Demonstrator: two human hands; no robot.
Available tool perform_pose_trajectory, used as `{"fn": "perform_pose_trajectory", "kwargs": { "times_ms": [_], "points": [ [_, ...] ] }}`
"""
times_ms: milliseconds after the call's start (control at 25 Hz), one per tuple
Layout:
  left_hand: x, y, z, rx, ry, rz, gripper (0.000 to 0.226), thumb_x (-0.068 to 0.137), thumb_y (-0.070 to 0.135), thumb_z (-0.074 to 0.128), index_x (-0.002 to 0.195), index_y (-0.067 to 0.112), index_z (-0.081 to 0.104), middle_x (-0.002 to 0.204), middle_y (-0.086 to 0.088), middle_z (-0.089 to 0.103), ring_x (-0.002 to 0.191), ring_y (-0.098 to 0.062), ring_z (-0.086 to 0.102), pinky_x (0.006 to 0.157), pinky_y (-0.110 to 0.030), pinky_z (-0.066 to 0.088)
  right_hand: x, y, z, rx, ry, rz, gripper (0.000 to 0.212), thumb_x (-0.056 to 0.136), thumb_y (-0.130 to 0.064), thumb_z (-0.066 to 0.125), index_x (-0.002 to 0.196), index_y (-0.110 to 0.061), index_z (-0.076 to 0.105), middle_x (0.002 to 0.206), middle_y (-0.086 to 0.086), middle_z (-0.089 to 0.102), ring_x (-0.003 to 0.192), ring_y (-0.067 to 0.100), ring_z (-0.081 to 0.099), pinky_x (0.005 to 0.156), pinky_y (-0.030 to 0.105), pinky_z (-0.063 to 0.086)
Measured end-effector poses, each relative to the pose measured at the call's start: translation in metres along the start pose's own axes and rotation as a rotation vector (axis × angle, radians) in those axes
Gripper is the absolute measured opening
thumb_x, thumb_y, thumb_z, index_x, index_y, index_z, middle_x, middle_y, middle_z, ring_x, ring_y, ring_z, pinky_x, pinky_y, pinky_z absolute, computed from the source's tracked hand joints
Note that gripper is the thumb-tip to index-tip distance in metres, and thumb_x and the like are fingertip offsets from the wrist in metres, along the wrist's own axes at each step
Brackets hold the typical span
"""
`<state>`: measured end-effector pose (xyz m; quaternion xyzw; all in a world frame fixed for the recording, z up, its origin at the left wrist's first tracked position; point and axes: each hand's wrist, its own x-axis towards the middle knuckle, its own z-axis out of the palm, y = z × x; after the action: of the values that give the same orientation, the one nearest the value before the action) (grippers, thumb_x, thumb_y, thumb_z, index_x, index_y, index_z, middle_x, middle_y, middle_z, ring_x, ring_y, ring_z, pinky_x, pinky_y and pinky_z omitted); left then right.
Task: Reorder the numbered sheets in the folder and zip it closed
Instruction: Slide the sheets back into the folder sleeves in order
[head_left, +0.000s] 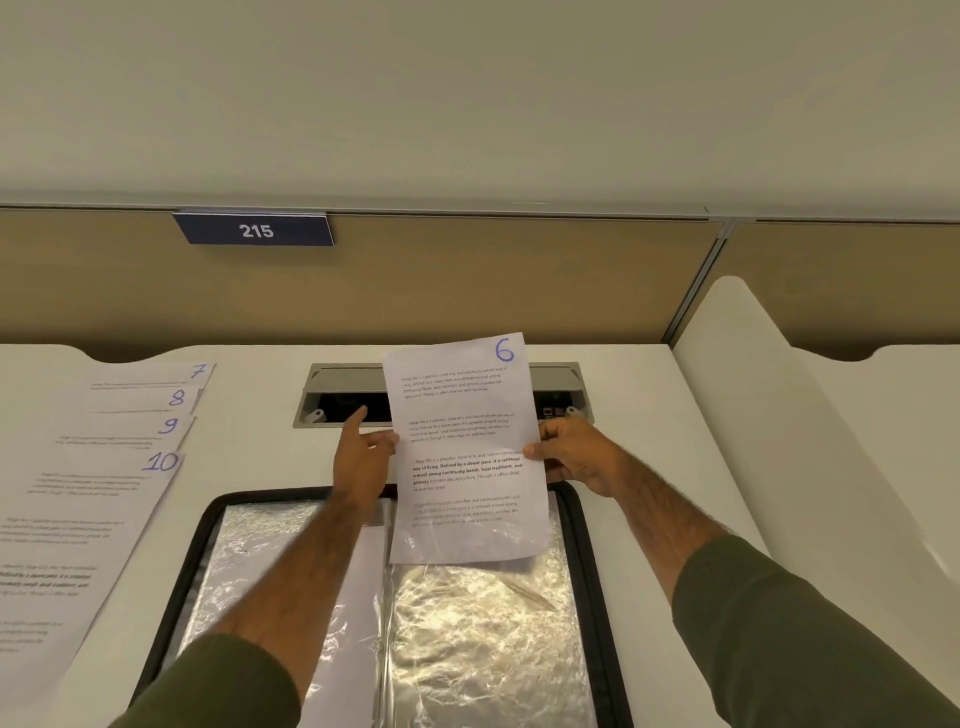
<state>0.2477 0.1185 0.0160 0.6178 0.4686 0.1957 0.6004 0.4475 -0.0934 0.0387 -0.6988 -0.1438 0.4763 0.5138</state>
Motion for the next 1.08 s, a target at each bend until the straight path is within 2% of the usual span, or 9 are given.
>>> {"fn": "perform_pose_trajectory", "kwargs": {
  "times_ms": [200, 320, 440, 520, 600, 680, 840, 960, 1080],
  "points": [
    [0.031, 0.009, 0.017, -0.02, -0.013, -0.006, 0.033, 0.097, 0.003, 0.054, 0.126, 0.015, 0.064, 0.111, -0.003, 0.073, 0.095, -0.02, 0.07, 0.085, -0.04, 0.061, 0.004, -0.003, 0.003, -0.008, 0.193, -0.096, 0.012, 0.093, -0.006, 0.069, 0.102, 0.001, 0.066, 0.106, 0.013, 0.075, 0.092, 0.024, 0.075, 0.071, 0.037, 0.061],
    [0.024, 0.024, 0.027, 0.114, 0.073, 0.102, 0.04, 0.099, 0.005, 0.053, 0.137, 0.017, 0.055, 0.134, -0.004, 0.059, 0.108, -0.02, 0.061, 0.095, -0.038, 0.054, 0.01, -0.011, 0.005, -0.005, 0.262, -0.153, 0.001, 0.093, -0.006, 0.067, 0.093, -0.005, 0.066, 0.103, 0.013, 0.075, 0.087, 0.023, 0.075, 0.067, 0.034, 0.06],
    [-0.013, 0.025, 0.038, 0.48, 0.14, 0.412, 0.037, 0.1, 0.012, 0.056, 0.136, 0.02, 0.056, 0.135, -0.005, 0.051, 0.117, -0.02, 0.055, 0.101, -0.043, 0.051, 0.015, -0.011, 0.007, -0.035, 0.264, -0.138, 0.004, 0.093, -0.005, 0.067, 0.09, -0.005, 0.065, 0.102, 0.014, 0.074, 0.086, 0.023, 0.074, 0.067, 0.034, 0.059],
    [-0.047, 0.011, 0.053, 0.711, 0.004, 0.742, 0.02, 0.096, 0.014, 0.063, 0.115, 0.016, 0.07, 0.115, -0.007, 0.064, 0.101, -0.023, 0.061, 0.09, -0.045, 0.055, 0.017, -0.006, 0.008, -0.078, 0.244, -0.11, 0.008, 0.093, -0.005, 0.067, 0.094, 0.002, 0.063, 0.103, 0.015, 0.074, 0.088, 0.024, 0.075, 0.069, 0.035, 0.061],
    [-0.071, -0.01, 0.066, 0.836, -0.17, 0.876, 0.015, 0.094, 0.022, 0.069, 0.107, 0.019, 0.075, 0.105, 0.0, 0.067, 0.096, -0.019, 0.06, 0.09, -0.039, 0.051, 0.017, -0.001, 0.009, -0.096, 0.233, -0.095, 0.019, 0.093, -0.005, 0.067, 0.102, 0.011, 0.061, 0.104, 0.016, 0.074, 0.091, 0.026, 0.075, 0.072, 0.038, 0.063],
    [-0.078, -0.026, 0.076, 0.863, -0.278, 0.81, 0.018, 0.096, 0.034, 0.063, 0.109, 0.027, 0.072, 0.11, 0.01, 0.062, 0.104, -0.013, 0.053, 0.1, -0.033, 0.039, 0.014, 0.002, 0.01, -0.095, 0.219, -0.08, 0.016, 0.094, -0.005, 0.068, 0.101, 0.008, 0.062, 0.105, 0.014, 0.074, 0.091, 0.025, 0.075, 0.076, 0.04, 0.064],
    [-0.071, -0.031, 0.082, 0.888, -0.304, 0.796, 0.014, 0.097, 0.034, 0.062, 0.108, 0.028, 0.067, 0.116, 0.011, 0.058, 0.112, -0.012, 0.05, 0.109, -0.032, 0.034, 0.004, 0.009, 0.004, -0.1, 0.187, -0.044, 0.011, 0.094, -0.007, 0.067, 0.097, 0.003, 0.064, 0.104, 0.01, 0.074, 0.09, 0.023, 0.075, 0.073, 0.037, 0.064],
    [-0.052, -0.024, 0.071, 0.797, -0.126, 0.71, 0.033, 0.098, 0.035, 0.061, 0.13, 0.028, 0.059, 0.14, 0.004, 0.053, 0.132, -0.019, 0.044, 0.118, -0.036, 0.029, -0.003, 0.012, 0.0, -0.135, 0.139, 0.003, 0.015, 0.093, -0.008, 0.069, 0.098, 0.005, 0.063, 0.106, 0.01, 0.075, 0.092, 0.023, 0.075, 0.075, 0.036, 0.063],
    [-0.018, -0.014, 0.041, 0.623, 0.062, 0.395, 0.057, 0.099, 0.029, 0.06, 0.151, 0.022, 0.039, 0.156, -0.005, 0.039, 0.145, -0.026, 0.035, 0.121, -0.045, 0.026, -0.007, 0.017, -0.004, -0.118, 0.099, 0.018, 0.017, 0.092, -0.007, 0.071, 0.103, 0.005, 0.066, 0.107, 0.009, 0.075, 0.096, 0.024, 0.075, 0.083, 0.039, 0.063]
  ]
}}
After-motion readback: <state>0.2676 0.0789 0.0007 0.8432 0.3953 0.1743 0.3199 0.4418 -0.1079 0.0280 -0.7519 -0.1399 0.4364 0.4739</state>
